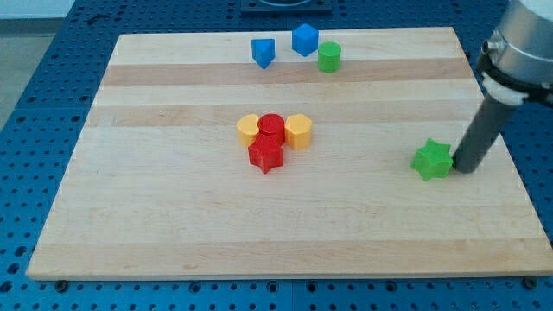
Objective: Push the green star down
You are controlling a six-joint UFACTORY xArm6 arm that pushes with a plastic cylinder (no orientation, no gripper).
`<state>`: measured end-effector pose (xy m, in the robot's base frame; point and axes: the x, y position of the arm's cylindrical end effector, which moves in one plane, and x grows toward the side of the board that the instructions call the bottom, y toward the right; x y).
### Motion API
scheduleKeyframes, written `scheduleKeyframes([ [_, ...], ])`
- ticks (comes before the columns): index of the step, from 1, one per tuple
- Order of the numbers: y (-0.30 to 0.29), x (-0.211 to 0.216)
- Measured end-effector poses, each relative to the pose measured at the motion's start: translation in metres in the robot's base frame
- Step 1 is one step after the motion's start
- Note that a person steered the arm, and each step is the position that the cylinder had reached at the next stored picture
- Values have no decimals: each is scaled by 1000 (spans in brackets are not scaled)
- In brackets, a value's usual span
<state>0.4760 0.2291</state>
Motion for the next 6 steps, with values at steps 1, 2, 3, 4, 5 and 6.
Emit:
scheduleKeyframes([
  [1, 0, -24],
  [2, -21, -32],
  [3, -39, 4],
  [4, -40, 39],
  [5, -27, 75],
  [6, -11, 104],
])
